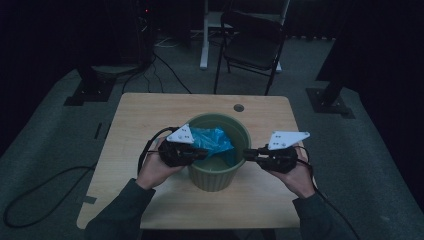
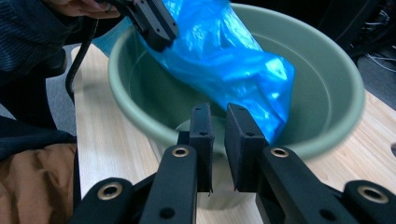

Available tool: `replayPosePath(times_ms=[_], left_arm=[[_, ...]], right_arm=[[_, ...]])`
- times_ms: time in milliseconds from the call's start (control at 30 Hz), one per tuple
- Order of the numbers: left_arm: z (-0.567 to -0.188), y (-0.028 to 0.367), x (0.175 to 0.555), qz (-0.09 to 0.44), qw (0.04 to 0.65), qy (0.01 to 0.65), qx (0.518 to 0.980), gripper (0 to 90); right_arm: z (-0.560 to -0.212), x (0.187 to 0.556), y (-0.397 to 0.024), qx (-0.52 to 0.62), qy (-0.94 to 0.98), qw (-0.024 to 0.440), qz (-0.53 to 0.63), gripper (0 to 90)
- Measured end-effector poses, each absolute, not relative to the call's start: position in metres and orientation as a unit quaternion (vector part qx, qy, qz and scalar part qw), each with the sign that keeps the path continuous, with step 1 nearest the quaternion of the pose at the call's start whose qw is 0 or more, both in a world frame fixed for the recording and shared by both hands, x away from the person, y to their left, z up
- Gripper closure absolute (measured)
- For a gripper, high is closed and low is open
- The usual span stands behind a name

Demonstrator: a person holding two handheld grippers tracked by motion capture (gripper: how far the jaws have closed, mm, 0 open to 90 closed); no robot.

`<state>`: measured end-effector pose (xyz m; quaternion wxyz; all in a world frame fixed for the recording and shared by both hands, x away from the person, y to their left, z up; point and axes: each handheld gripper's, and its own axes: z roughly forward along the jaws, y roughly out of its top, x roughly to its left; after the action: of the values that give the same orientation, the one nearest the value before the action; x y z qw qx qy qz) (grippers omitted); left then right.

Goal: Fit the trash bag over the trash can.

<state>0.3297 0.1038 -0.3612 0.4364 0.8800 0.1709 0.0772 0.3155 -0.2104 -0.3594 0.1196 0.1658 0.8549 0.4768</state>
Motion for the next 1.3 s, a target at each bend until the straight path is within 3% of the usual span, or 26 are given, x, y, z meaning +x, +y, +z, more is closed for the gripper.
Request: replayPosePath(times_ms=[400,500,933,1033,1133,1300], left_arm=[[-0.361,0.100,0.330,0.074,0.438,0.166,0.880,83.8],[-0.360,0.100,0.330,0.074,0.438,0.165,0.880,83.7],[-0.360,0.099,0.329,0.071,0.442,0.161,0.880,83.7],[-0.360,0.100,0.329,0.071,0.442,0.161,0.879,83.7],[-0.360,0.102,0.329,0.071,0.445,0.162,0.878,82.4],[-0.351,0.116,0.326,0.079,0.463,0.172,0.866,75.5]], right_arm=[[-0.355,0.333,-0.181,0.150,0.860,0.110,0.475,72.4],[-0.353,0.337,-0.175,0.148,0.862,0.107,0.472,66.0],[-0.355,0.349,-0.154,0.127,0.873,0.080,0.464,65.4],[-0.355,0.352,-0.152,0.124,0.875,0.073,0.463,69.6],[-0.358,0.350,-0.149,0.111,0.881,0.069,0.455,88.8],[-0.358,0.347,-0.154,0.115,0.883,0.087,0.447,90.0]])
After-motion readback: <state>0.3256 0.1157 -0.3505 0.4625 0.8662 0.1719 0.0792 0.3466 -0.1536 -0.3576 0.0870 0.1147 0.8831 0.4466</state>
